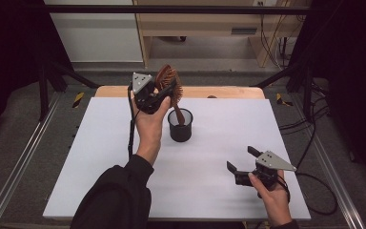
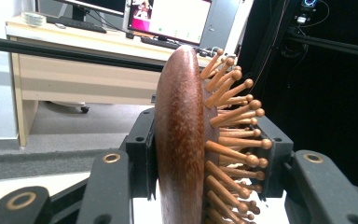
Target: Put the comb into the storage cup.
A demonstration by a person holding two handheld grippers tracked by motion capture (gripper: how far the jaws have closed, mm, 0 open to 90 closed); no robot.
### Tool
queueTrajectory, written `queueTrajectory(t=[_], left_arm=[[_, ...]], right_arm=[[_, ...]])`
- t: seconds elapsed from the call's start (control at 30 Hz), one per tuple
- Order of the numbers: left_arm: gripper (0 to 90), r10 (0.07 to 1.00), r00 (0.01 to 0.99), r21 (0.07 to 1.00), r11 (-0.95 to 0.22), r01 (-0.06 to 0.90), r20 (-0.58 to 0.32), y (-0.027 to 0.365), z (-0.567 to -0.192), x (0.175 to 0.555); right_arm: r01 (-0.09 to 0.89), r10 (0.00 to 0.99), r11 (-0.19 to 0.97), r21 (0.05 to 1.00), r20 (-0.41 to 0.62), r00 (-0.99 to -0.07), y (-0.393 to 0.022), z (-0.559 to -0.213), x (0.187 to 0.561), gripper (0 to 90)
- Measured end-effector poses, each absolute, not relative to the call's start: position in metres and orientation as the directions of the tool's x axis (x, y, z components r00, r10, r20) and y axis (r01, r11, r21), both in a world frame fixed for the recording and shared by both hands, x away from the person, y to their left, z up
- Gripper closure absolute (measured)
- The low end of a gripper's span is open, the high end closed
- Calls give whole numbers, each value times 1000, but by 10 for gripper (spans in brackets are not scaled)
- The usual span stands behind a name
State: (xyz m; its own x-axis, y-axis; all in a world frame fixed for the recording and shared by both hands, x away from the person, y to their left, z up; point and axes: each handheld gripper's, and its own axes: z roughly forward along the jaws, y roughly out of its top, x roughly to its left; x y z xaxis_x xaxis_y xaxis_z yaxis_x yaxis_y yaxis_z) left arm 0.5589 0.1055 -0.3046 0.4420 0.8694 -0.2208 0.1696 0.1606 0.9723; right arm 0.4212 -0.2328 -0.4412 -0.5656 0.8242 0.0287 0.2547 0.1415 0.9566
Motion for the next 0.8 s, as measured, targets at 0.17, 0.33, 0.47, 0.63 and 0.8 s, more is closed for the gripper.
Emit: queueTrajectory(t=[0.17, 0.33, 0.47, 0.63, 0.8], left_arm=[[509, 872, 435, 971, 166, 173, -226, 106, -307, 560], [509, 875, 425, 970, 175, 169, -232, 107, -308, 558], [509, 875, 422, 969, 182, 166, -237, 106, -309, 557], [509, 874, 424, 969, 183, 164, -236, 104, -310, 558], [509, 875, 425, 970, 179, 165, -234, 101, -313, 558]], right_arm=[[262, 824, 145, 954, 30, -566, -232, -442, 421, 51], [262, 825, 139, 955, 35, -564, -233, -442, 422, 51], [257, 825, 139, 956, 32, -564, -232, -441, 421, 51], [261, 825, 138, 955, 35, -564, -233, -442, 422, 51], [259, 822, 147, 955, 28, -569, -233, -442, 421, 51]])
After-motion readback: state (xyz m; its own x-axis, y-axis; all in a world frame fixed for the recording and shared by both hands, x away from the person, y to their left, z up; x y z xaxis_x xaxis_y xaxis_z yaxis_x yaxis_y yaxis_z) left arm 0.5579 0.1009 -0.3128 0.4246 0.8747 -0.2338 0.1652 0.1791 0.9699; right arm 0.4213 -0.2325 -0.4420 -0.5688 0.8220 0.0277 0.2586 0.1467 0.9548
